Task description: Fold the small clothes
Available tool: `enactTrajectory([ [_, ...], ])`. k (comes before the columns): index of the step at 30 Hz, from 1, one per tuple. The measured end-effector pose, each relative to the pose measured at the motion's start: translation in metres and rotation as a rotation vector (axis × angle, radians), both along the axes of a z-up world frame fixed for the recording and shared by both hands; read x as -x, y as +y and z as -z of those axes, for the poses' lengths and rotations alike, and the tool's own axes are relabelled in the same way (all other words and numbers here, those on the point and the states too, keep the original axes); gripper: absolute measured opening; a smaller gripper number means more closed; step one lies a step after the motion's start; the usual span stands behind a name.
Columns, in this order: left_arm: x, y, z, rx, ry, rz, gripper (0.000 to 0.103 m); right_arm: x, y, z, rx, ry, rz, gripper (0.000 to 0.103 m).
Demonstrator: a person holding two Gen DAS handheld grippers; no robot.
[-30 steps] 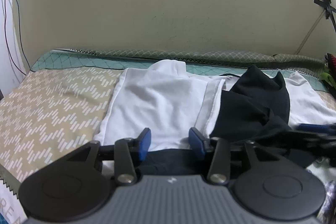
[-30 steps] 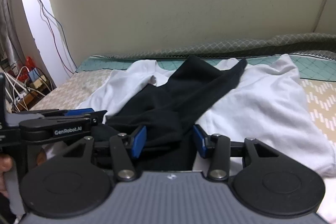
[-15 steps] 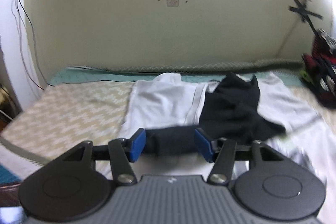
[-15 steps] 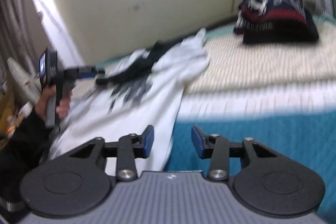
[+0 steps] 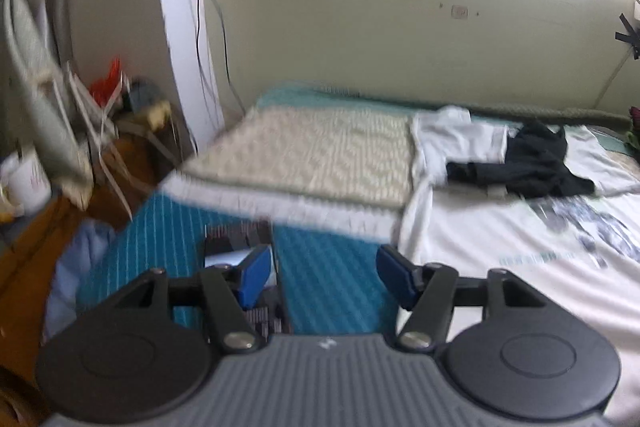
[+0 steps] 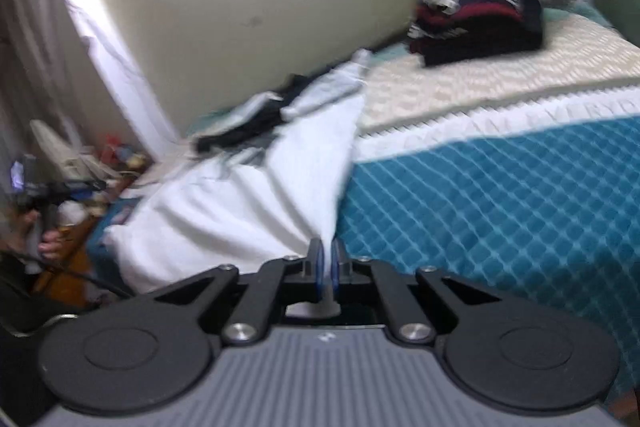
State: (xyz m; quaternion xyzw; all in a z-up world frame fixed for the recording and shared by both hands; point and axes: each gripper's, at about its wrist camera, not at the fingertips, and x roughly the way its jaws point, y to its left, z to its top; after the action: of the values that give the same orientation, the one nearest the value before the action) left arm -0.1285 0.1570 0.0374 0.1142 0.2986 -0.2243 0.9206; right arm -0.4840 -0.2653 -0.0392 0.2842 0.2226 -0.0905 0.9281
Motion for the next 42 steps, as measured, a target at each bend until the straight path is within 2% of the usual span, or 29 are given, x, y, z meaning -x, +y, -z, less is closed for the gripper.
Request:
enactTrajectory([
  [1, 0.002, 0.002, 0.003, -0.006, 0.02, -0.004, 0.06, -0.003, -0.006, -0.004, -0.003, -0.015, -0.022, 0.003],
  [2, 0.007, 0.003, 0.007, -0.01, 0.04, -0.002, 0.06, -0.007, -0.012, -0.009, 0.012, -0.028, -0.036, 0.012],
  [3, 0.011, 0.004, 0.011, -0.008, 0.061, 0.006, 0.061, -0.01, -0.019, -0.013, 0.019, -0.045, -0.047, 0.04],
  [5, 0.02, 0.002, 0.019, 0.007, 0.107, 0.023, 0.064, -0.017, -0.036, -0.019, 0.013, -0.065, -0.058, 0.043],
  [7, 0.025, -0.002, 0.028, 0.032, 0.162, 0.036, 0.078, -0.025, -0.05, -0.019, -0.024, -0.071, -0.11, 0.043],
  [9, 0.035, -0.007, 0.035, 0.06, 0.202, 0.042, 0.08, -0.03, -0.057, -0.015, -0.035, -0.04, -0.172, 0.044],
  [11, 0.045, -0.014, 0.039, 0.067, 0.207, 0.055, 0.08, -0.036, -0.057, -0.009, -0.038, 0.014, -0.228, 0.05],
  [14, 0.058, -0.025, 0.049, 0.023, 0.193, 0.063, 0.08, -0.037, -0.058, 0.001, -0.08, 0.065, -0.302, 0.05],
  [15, 0.061, -0.028, 0.053, 0.001, 0.187, 0.059, 0.077, -0.039, -0.057, 0.005, -0.091, 0.078, -0.319, 0.05],
  [16, 0.062, -0.031, 0.058, -0.019, 0.184, 0.053, 0.07, -0.037, -0.057, 0.008, -0.098, 0.085, -0.337, 0.048],
  [17, 0.061, -0.032, 0.061, -0.031, 0.199, 0.056, 0.039, -0.038, -0.055, 0.011, -0.107, 0.087, -0.354, 0.047],
  [18, 0.061, -0.033, 0.062, -0.031, 0.212, 0.063, 0.021, -0.039, -0.053, 0.014, -0.123, 0.08, -0.373, 0.037],
  [19, 0.064, -0.032, 0.059, -0.032, 0.211, 0.07, 0.007, -0.042, -0.05, 0.017, -0.139, 0.074, -0.391, 0.015],
  [20, 0.066, -0.029, 0.055, -0.04, 0.221, 0.076, 0.007, -0.045, -0.045, 0.019, -0.142, 0.081, -0.407, 0.002],
  [23, 0.072, -0.01, 0.048, -0.082, 0.24, 0.078, 0.007, -0.047, -0.031, 0.018, -0.081, 0.102, -0.429, 0.001],
  [25, 0.073, 0.003, 0.047, -0.079, 0.256, 0.074, 0.008, -0.037, -0.033, 0.016, -0.079, 0.093, -0.403, 0.001],
  [28, 0.066, 0.006, 0.051, -0.052, 0.269, 0.055, 0.017, -0.028, -0.041, 0.02, -0.126, 0.082, -0.343, 0.002],
  [29, 0.062, 0.006, 0.054, -0.042, 0.28, 0.045, 0.029, -0.029, -0.041, 0.021, -0.138, 0.082, -0.331, 0.003],
  [30, 0.058, 0.007, 0.057, -0.025, 0.291, 0.049, 0.047, -0.029, -0.041, 0.022, -0.149, 0.084, -0.317, 0.008],
  [31, 0.055, 0.008, 0.06, -0.013, 0.297, 0.055, 0.052, -0.029, -0.04, 0.022, -0.156, 0.083, -0.308, 0.028],
  [32, 0.054, 0.008, 0.063, -0.011, 0.296, 0.064, 0.058, -0.028, -0.037, 0.021, -0.161, 0.083, -0.303, 0.035],
  [34, 0.051, 0.008, 0.069, -0.016, 0.301, 0.08, 0.059, -0.025, -0.035, 0.019, -0.152, 0.085, -0.286, 0.047],
  [39, 0.042, 0.007, 0.088, -0.006, 0.353, 0.123, 0.061, -0.031, -0.031, 0.017, -0.168, 0.106, -0.281, 0.048],
  [40, 0.04, 0.007, 0.091, -0.001, 0.363, 0.132, 0.061, -0.036, -0.03, 0.018, -0.177, 0.112, -0.292, 0.045],
  [41, 0.038, 0.006, 0.095, 0.004, 0.379, 0.142, 0.055, -0.041, -0.027, 0.019, -0.184, 0.125, -0.311, 0.042],
  [42, 0.037, 0.005, 0.099, 0.01, 0.405, 0.161, 0.025, -0.047, -0.024, 0.021, -0.182, 0.145, -0.33, 0.026],
])
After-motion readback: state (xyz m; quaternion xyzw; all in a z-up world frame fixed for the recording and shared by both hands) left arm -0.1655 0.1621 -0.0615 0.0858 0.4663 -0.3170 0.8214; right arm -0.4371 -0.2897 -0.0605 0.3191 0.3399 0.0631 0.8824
